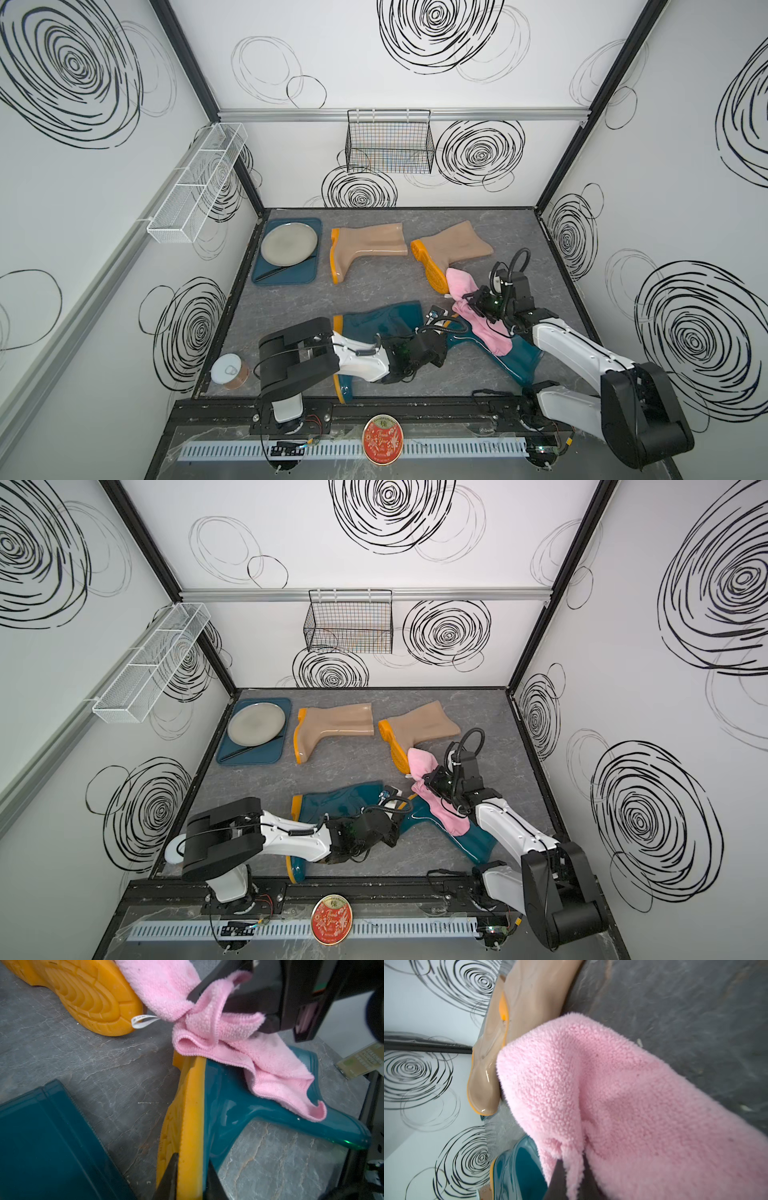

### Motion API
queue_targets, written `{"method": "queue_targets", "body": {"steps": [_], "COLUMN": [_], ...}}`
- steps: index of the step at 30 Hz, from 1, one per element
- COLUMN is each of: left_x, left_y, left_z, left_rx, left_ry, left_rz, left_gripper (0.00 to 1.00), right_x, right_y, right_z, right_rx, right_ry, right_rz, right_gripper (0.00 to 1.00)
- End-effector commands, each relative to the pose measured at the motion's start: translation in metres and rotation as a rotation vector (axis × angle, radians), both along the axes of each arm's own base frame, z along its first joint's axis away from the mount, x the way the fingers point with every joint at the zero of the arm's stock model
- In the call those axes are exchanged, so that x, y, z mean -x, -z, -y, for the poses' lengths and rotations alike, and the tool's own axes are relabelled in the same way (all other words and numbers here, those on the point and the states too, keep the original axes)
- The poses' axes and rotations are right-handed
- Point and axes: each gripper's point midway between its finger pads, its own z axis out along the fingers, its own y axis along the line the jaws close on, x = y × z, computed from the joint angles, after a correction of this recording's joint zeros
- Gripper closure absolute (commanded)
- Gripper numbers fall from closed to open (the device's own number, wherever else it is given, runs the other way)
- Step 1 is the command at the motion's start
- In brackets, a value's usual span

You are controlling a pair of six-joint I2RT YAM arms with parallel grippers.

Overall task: Wipe the rubber boots with a cloth
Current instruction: Wipe the dirt off the rubber boot.

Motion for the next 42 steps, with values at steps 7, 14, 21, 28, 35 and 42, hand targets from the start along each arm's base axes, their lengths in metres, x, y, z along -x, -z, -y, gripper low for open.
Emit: {"method": "queue_targets", "body": {"steps": [7,14,21,28,35,42], "left_x": [0.019,0.017,0.014,0.005,-0.011,-0.019], "left_y": [0.019,0.014,0.010,-0.006,-0.028,-0.027], "left_z": [-0.009,-0.007,-0.005,-0.008,-0.022,-0.024], "left_rx": [-0.037,0.005,0.014,0.031,-0.020,-0.002], "left_ry": [0.003,-0.021,-0.035,-0.143,-0.308,-0.368], "left_rz": [-0.087,-0.102,-0.104,-0.084,-0.023,-0.044], "left_gripper": [1.00,1.00,1.00,1.00,1.00,1.00], "right_x": [0.017,0.037,0.033,0.027,0.014,0.048], "right_y": [0.048,0.001,0.016,0.031,-0.034,-0.007], "right_z": [0.062,0.020,0.025,0.084,0.042,-0.016], "right_rx": [0.063,0.146,0.068,0.155,0.239,0.191], "right_ry": [0.144,0.040,0.098,0.137,0.024,-0.050], "right_rz": [-0.209,0.007,-0.039,-0.214,0.041,-0.063], "right_gripper": [1.00,1.00,1.00,1.00,1.00,1.00]}}
